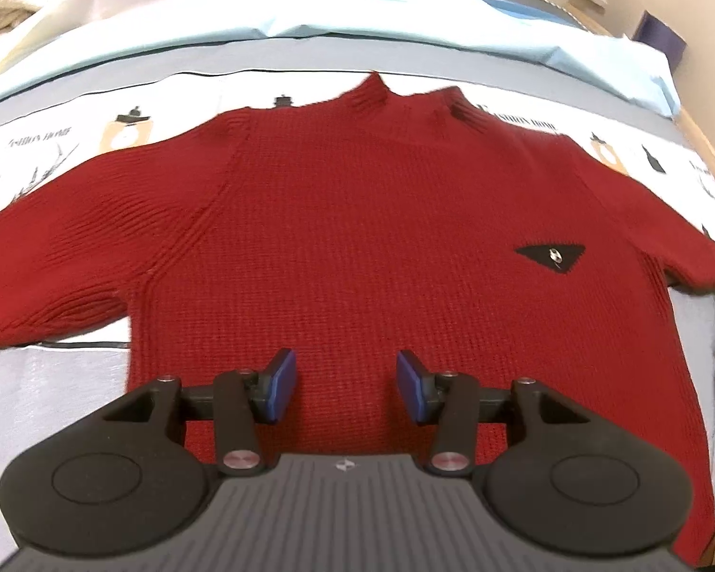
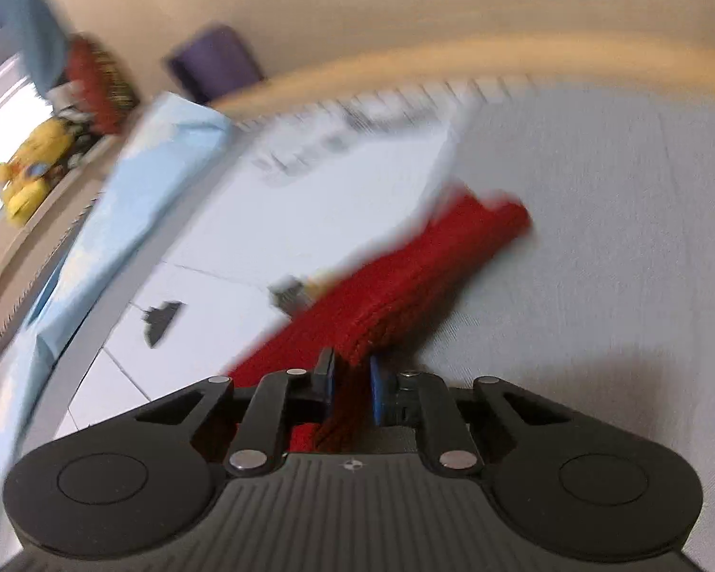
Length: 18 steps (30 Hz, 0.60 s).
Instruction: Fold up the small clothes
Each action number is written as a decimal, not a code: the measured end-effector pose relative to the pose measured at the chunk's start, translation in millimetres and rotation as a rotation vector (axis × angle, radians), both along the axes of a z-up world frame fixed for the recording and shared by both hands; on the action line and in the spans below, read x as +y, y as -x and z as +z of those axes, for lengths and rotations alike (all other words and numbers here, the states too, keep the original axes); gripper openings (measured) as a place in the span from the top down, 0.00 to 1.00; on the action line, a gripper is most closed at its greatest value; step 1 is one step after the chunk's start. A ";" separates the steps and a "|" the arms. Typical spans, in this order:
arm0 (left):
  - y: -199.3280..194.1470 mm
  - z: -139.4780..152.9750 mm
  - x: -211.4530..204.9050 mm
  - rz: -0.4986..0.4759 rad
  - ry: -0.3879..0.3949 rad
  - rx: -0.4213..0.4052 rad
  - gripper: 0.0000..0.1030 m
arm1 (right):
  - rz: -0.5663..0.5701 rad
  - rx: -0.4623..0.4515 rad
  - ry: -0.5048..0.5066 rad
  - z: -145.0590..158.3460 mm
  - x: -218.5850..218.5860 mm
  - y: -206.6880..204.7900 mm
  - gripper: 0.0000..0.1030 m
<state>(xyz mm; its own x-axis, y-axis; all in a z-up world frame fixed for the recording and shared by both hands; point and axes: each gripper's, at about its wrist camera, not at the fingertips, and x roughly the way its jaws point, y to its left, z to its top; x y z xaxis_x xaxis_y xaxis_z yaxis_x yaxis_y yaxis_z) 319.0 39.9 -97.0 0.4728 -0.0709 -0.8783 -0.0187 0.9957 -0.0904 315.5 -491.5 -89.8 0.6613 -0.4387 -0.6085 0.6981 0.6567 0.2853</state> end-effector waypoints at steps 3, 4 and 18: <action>0.6 2.9 14.3 0.030 0.007 -0.002 0.50 | 0.318 -0.099 0.215 38.7 80.9 -18.1 0.87; 1.0 3.8 19.4 0.042 0.007 -0.004 0.50 | 0.427 -0.141 0.259 49.0 111.8 -19.8 0.87; -3.9 22.7 104.5 0.254 0.137 -0.008 0.50 | 1.256 -0.022 -0.126 33.2 361.6 9.9 0.73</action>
